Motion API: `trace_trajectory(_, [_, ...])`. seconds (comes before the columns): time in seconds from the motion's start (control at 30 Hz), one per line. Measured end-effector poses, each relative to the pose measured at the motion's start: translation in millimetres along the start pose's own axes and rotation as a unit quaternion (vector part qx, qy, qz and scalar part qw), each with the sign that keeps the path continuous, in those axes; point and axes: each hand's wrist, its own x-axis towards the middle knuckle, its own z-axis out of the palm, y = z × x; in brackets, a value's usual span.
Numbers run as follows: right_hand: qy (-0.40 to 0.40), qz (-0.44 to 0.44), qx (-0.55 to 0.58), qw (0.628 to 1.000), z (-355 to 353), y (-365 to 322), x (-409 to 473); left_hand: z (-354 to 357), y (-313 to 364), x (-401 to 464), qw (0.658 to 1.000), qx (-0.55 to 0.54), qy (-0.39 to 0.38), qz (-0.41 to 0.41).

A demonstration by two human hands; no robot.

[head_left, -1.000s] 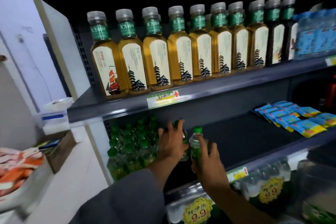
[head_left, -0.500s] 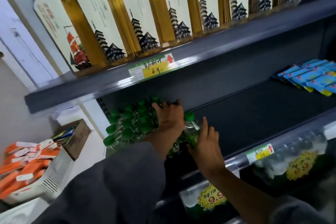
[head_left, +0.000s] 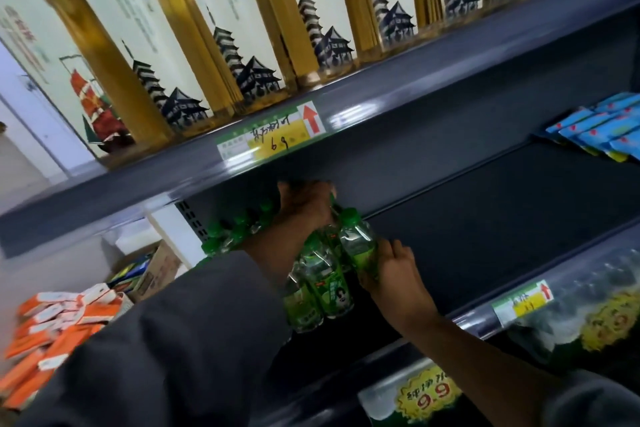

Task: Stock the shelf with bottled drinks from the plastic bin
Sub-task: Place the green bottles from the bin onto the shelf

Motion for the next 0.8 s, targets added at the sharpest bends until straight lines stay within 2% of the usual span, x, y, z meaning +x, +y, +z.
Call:
trace_trajectory(0.17, [-0.019, 0.006, 0.009, 1.000, 7.2, -1.7, 18.4, 6.9, -8.4, 14.1, 0.999, 0.016, 0.043, -0.020])
trace_trajectory(0.27, [-0.035, -0.011, -0.032, 0.999, 15.2, -2.8, 30.2, 12.9, -9.9, 24.0, 0.997, 0.028, 0.065, -0.026])
trace_trajectory(0.6, [-0.054, -0.017, -0.054, 0.997, 43.1, -6.8, 67.4, 30.2, -33.1, 62.1, 0.998, -0.024, 0.050, -0.008])
trace_trajectory(0.8, [-0.028, -0.004, -0.041, 0.999, 64.3, -1.2, 86.7, 34.5, -47.7, 75.7, 0.997, -0.054, 0.046, 0.011])
